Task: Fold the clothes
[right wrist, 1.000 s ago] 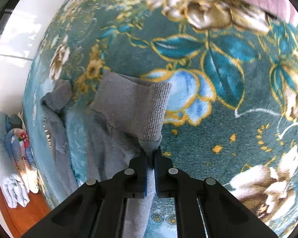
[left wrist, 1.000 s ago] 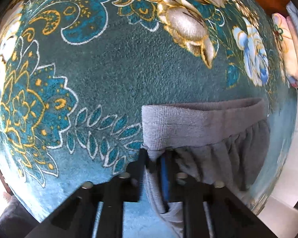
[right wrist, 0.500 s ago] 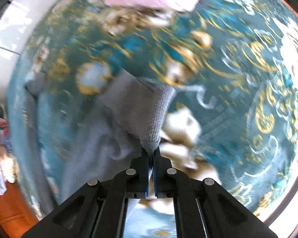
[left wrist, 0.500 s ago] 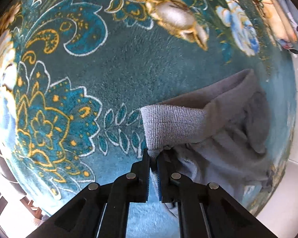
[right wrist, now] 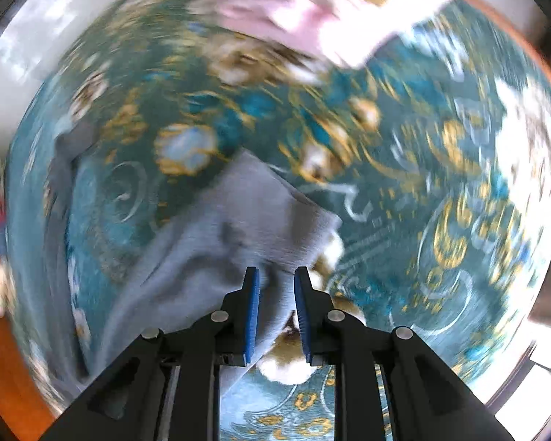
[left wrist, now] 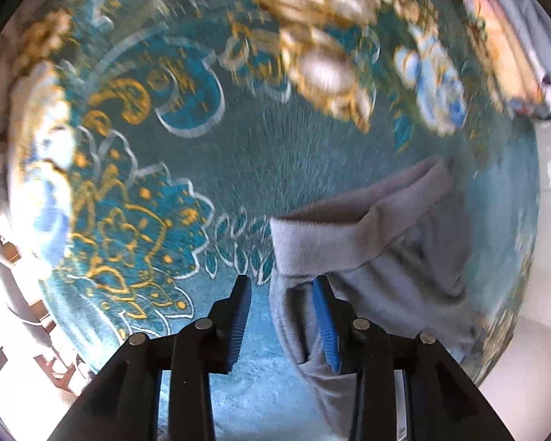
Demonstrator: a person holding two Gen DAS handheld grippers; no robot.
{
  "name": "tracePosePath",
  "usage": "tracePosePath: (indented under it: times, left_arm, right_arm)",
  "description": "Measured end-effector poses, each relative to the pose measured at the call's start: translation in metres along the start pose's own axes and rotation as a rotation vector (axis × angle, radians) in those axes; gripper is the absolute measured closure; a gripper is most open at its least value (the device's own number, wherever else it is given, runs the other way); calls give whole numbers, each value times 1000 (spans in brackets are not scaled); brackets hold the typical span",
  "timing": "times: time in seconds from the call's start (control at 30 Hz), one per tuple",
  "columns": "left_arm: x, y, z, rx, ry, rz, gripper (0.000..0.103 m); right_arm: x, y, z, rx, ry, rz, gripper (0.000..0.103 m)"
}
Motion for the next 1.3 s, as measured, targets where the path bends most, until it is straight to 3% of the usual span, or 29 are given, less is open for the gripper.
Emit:
tracePosePath:
  times: [0.1, 0.2, 0.3, 0.37, 0.47, 0.6, 0.7, 0.87, 1.07, 1.13, 1.17, 1.23, 1.3]
  left_arm:
    - [-61, 20, -24, 58, -3, -190, 62]
    - [-121, 40, -48, 116, -6, -380, 62]
    - [-177, 120, -69, 271, -25, -612, 62]
    - [-205, 146, -95, 323, -31, -679, 62]
    - [-235, 168, -118, 349, -20, -693, 62]
    - [-261, 145, -142, 277, -31, -630, 62]
    - [-266, 126, -142, 243, -46, -575, 62]
    - [-258, 105, -94, 201, 73, -499, 62]
    - [-215, 5, -64, 49, 74, -313, 52]
    - [-197, -31, -60, 10, 87, -204, 52]
    - [-189, -45, -59, -6, 98, -149, 52]
    - [-174, -71, -58, -34, 126, -36, 52]
    - [-175, -91, -90, -36, 177, 59, 52]
  right_arm:
    - [44, 16, -8, 59, -75, 96, 73]
    - [85, 49, -31, 162, -117, 228, 73]
    - [124, 84, -54, 265, -155, 365, 73]
    - [150, 107, -69, 334, -180, 456, 73]
    - [183, 131, -88, 413, -215, 571, 73]
    - [204, 116, -100, 393, -235, 607, 73]
    - [207, 87, -110, 363, -237, 552, 73]
    - [192, 56, -111, 373, -262, 452, 73]
    - [192, -1, -107, 331, -323, 311, 73]
    - [198, -28, -107, 307, -353, 230, 69]
    - [200, -40, -108, 295, -364, 195, 61]
    - [211, -66, -110, 274, -404, 109, 60]
    - [224, -83, -111, 263, -421, 45, 60]
Point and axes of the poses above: each gripper's, at about its wrist camera, not at the fingertips, and z roughly against the way its jaws point, x to its left, y to its underside, the point moved 5 cm from there along -z, roughly the way its jaws point, and after that the axes turned 6 degrees about -z, right-handed, at the moved point
